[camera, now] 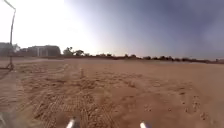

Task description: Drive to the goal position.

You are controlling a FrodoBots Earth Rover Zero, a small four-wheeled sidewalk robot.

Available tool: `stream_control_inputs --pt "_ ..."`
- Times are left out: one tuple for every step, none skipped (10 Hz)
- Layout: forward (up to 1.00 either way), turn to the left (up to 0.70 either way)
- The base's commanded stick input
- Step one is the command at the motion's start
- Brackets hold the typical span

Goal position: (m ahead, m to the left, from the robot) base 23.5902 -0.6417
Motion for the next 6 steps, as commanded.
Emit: stream_control_inputs --pt "1.0 0.0" --pt "1.0 0.0" --pt "1.0 0.0" --pt "1.0 0.0" --pt "1.0 0.0" --pt "1.0 0.0"
